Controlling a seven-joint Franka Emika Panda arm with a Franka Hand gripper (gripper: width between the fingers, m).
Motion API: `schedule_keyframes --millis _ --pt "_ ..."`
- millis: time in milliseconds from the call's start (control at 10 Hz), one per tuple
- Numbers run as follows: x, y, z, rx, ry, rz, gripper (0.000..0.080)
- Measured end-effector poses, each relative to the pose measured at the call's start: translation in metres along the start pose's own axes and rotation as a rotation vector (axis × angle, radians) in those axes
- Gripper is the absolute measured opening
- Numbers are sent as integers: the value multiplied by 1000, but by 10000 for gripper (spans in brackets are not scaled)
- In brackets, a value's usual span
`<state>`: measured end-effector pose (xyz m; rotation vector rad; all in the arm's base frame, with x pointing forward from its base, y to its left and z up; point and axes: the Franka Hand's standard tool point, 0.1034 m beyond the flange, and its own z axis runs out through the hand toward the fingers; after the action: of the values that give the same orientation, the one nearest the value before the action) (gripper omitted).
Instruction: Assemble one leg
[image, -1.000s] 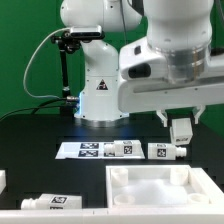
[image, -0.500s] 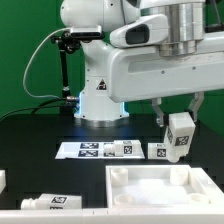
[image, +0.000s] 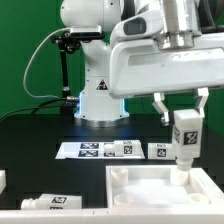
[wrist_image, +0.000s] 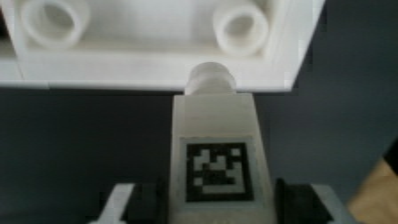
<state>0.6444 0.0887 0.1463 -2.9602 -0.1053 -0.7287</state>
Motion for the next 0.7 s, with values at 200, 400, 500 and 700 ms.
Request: schedule_keyframes --millis 200,400,500,700 --pt "-3 -10 11 2 30 -19 284" --pt "-11 -10 18 0 23 -23 284" --pt "-23 -13 24 1 12 -28 284" --pt "-31 -21 27 3 -3 -43 284"
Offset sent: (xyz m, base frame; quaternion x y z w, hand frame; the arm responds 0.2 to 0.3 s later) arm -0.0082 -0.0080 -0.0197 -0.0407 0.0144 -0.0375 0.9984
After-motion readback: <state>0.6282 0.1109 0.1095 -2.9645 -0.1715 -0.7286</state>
